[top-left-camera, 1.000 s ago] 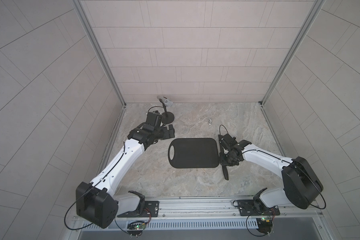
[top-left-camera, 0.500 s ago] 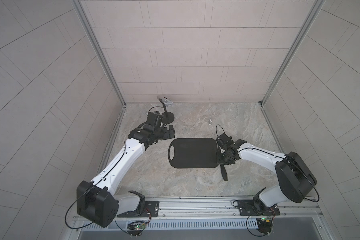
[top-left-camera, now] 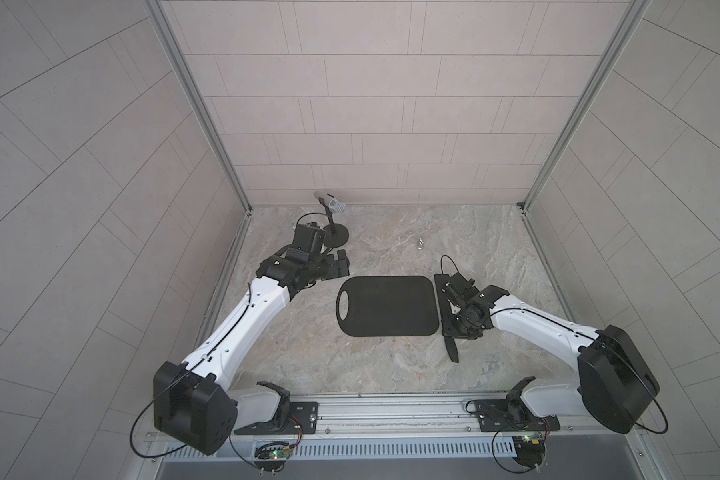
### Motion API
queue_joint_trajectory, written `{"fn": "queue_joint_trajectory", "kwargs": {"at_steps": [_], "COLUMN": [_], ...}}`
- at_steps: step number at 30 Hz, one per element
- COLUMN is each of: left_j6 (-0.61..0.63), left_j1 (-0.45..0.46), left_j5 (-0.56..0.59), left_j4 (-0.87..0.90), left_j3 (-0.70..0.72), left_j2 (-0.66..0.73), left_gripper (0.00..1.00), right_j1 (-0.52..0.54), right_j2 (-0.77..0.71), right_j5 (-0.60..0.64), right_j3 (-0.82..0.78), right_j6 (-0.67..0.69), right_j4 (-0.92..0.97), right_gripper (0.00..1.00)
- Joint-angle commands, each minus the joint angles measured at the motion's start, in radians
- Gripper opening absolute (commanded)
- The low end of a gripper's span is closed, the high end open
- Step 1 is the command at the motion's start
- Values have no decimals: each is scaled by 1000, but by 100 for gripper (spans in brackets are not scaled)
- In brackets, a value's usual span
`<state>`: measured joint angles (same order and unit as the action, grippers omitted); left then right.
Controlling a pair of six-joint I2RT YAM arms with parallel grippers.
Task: Align the knife with the edge of the cutting board
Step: Place the knife at the center of the board, then pick up the knife at the center of the board.
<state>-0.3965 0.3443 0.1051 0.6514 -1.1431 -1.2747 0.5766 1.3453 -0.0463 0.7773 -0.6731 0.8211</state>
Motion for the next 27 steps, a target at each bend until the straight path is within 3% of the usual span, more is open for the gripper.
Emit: {"fn": "queue_joint_trajectory", "kwargs": {"at_steps": [1,15,27], "left_j6": [-7,-7,-8], "left_j1": [-7,-10,-10], "left_j5": [-6,-4,5], "left_j4": [-4,-2,1], "left_j3": [8,9,8], "left_j2": [-2,-9,-3], "left_gripper": [100,100,100], "right_j1": [3,35,35], "right_j2": [-5,107,196], "right_j5": [-11,-24,-29], "right_j3": [-23,-49,-74], "right_j6": [8,15,-2], "right_j4": [17,-42,-103], "right_gripper": [47,49,37]}}
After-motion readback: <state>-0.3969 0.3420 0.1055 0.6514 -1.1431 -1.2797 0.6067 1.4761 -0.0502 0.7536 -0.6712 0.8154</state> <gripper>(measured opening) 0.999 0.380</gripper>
